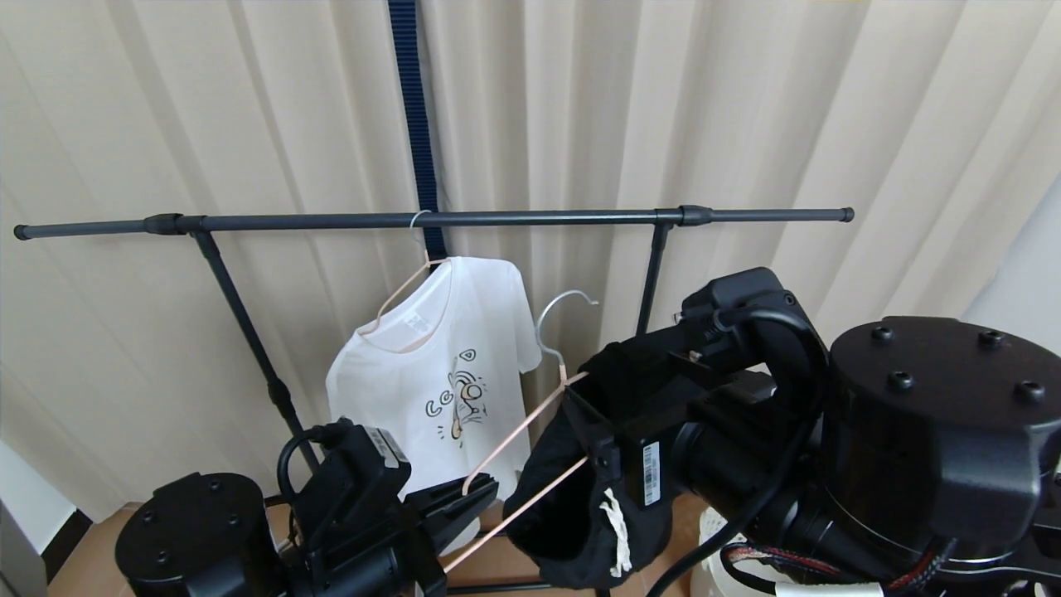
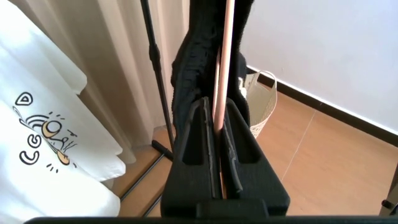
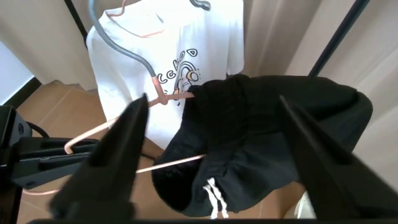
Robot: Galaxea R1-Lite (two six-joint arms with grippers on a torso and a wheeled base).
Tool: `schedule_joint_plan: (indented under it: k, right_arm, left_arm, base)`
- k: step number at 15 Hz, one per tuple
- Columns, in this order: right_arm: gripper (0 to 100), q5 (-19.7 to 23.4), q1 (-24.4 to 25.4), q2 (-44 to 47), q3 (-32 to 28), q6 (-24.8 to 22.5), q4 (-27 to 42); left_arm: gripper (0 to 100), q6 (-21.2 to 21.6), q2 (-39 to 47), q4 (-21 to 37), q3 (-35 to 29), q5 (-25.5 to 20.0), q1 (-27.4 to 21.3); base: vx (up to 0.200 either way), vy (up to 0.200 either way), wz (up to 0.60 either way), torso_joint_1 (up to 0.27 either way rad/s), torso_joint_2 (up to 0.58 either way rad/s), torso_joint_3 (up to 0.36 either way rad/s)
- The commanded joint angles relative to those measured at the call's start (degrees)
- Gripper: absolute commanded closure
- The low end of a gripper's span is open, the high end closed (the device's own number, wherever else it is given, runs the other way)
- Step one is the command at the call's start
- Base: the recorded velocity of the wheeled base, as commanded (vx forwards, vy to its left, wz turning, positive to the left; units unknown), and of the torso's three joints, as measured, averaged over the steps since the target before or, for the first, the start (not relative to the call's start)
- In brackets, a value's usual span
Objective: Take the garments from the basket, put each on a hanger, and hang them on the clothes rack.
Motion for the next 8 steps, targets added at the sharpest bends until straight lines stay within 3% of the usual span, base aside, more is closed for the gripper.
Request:
schedule_joint_plan:
  k: [1,5,8]
  right_arm:
    - [0,-0.01,-0.07,-1.15,0.47,-0.10,0.04]
    - [0,0.25,-1.47,-2.73,1.62,-2.12,0.13]
    - [0,7.90,-4.64,-6.60,5.31,-7.04,0.30]
  left_arm:
    - [100,-0.07,-0.35,-0.03,-0.01,0.00,0.04]
    - [100,-0.42,-0.18,-0.03,0.34,-0.26,0.57]
    - [100,-0.95,0.18,-0.03,0.87,-2.11,2.33]
  base:
    - [0.000,0.000,0.00,0.000,0.00,0.000]
    - [0.000,0.000,0.00,0.000,0.00,0.000]
    - [0.000,0.000,0.00,0.000,0.00,0.000]
